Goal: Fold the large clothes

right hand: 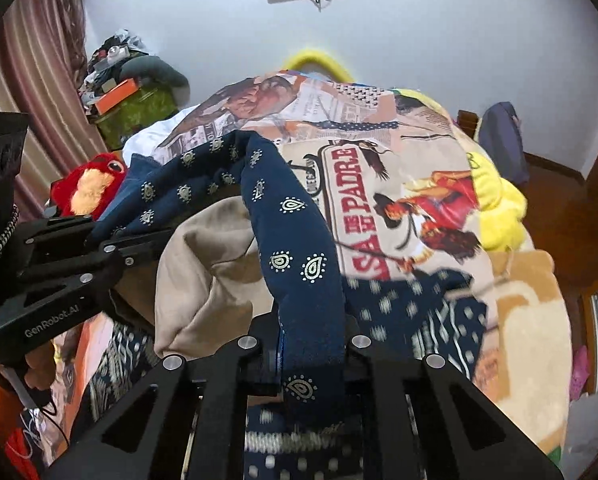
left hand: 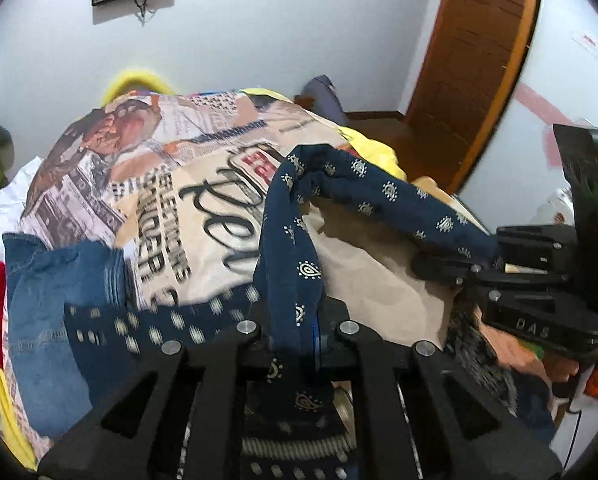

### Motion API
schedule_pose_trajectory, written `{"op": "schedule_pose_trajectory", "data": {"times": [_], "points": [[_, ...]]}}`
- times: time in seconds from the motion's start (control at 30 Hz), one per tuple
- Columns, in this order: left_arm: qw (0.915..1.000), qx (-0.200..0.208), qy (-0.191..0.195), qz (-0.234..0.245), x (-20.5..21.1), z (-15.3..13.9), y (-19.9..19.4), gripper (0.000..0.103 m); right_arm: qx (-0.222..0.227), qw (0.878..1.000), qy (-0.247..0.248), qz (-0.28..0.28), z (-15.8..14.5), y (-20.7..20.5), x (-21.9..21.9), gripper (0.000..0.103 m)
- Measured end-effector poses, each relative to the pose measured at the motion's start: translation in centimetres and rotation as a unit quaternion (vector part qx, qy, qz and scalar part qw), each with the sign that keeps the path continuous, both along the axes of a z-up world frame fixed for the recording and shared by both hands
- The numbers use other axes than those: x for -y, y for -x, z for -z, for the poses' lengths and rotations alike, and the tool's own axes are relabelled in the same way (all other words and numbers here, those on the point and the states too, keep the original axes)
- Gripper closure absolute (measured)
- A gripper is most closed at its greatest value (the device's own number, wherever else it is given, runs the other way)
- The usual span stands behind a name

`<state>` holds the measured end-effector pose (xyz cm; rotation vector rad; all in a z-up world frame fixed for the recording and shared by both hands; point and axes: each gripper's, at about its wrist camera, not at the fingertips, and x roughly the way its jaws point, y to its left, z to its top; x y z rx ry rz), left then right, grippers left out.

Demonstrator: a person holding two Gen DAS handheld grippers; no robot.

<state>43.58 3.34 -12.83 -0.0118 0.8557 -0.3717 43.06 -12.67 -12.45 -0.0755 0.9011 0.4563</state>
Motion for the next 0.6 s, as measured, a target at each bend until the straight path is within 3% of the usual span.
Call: {"op": "schedule_pose_trajectory", "data": {"times": [0.27, 0.4, 0.6], "points": [[0.9989, -0.043, -0.010, 0.016, 0.7, 2.5, 5.7, 0.094, -0.027, 0.999, 0.017, -0.003, 1.6, 6.3, 2.5, 0.091], [0.9971, -0.072, -0.018, 0.018, 0.8, 4.8, 7.7, 0.092, -0.066, 0.996, 0.056, 0.004, 3.9, 8.0, 3.1, 0.091], [0.9934, -0.103, -0.044, 0.021, 1.2, 8.1, 10.1, 0.091, -0.070, 0.992, 0.101, -0.008, 5.9, 10.2, 2.2, 0.091]]}}
